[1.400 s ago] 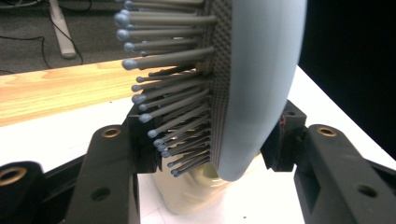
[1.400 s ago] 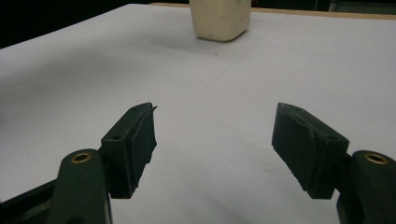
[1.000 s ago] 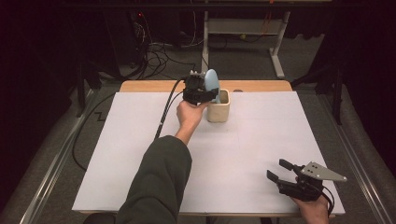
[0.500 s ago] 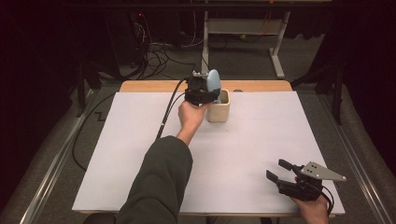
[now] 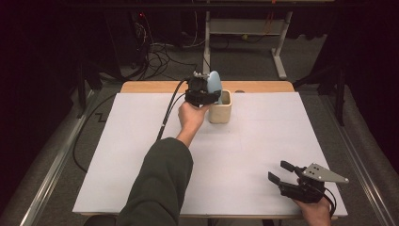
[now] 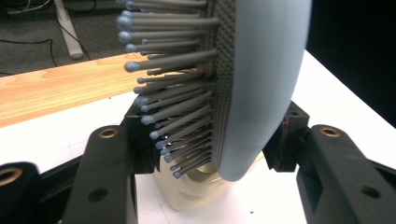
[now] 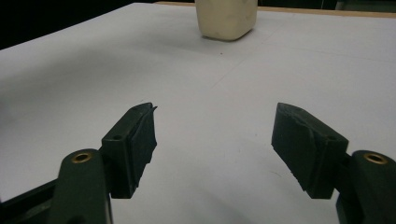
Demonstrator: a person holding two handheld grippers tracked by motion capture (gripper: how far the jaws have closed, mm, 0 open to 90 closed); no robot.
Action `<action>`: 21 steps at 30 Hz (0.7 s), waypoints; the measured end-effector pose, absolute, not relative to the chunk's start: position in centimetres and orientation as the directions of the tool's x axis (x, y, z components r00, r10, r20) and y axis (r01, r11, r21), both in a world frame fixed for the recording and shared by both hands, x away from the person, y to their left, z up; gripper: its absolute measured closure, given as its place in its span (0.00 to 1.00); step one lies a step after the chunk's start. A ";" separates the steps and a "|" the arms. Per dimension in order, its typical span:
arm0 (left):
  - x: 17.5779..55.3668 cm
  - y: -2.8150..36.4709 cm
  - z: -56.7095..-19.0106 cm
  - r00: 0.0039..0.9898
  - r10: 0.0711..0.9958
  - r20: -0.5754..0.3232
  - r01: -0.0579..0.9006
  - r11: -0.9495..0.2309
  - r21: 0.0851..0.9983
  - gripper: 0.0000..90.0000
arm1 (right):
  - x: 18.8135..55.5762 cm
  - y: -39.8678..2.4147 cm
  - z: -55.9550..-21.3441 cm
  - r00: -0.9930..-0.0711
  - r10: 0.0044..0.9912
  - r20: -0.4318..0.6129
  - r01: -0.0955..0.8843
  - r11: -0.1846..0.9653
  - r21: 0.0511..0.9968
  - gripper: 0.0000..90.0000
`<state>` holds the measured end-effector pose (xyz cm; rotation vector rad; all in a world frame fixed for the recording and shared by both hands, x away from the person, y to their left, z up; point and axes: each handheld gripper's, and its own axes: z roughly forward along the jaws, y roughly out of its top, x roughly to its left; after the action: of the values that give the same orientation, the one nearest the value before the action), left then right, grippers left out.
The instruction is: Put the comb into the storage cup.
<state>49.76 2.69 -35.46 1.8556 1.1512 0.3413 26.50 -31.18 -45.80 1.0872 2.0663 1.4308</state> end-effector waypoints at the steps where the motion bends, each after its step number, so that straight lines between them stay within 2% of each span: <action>1: 49.8 2.7 -35.4 0.529 0.822 -0.210 0.576 -0.166 0.800 0.53 | 26.5 -31.2 -45.8 -0.617 0.780 0.104 0.372 0.173 0.912 0.35; 11: 49.8 3.2 -35.2 0.518 0.834 -0.189 0.589 -0.188 0.786 0.49 | 26.5 -31.1 -45.8 -0.617 0.780 0.104 0.373 0.174 0.911 0.35; 21: 49.6 3.5 -35.4 0.518 0.843 -0.143 0.617 -0.253 0.745 0.39 | 26.5 -31.2 -45.8 -0.615 0.782 0.098 0.370 0.177 0.912 0.35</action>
<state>49.63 3.46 -35.39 1.9770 1.1913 0.3665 26.48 -31.17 -45.82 1.0873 2.0662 1.4243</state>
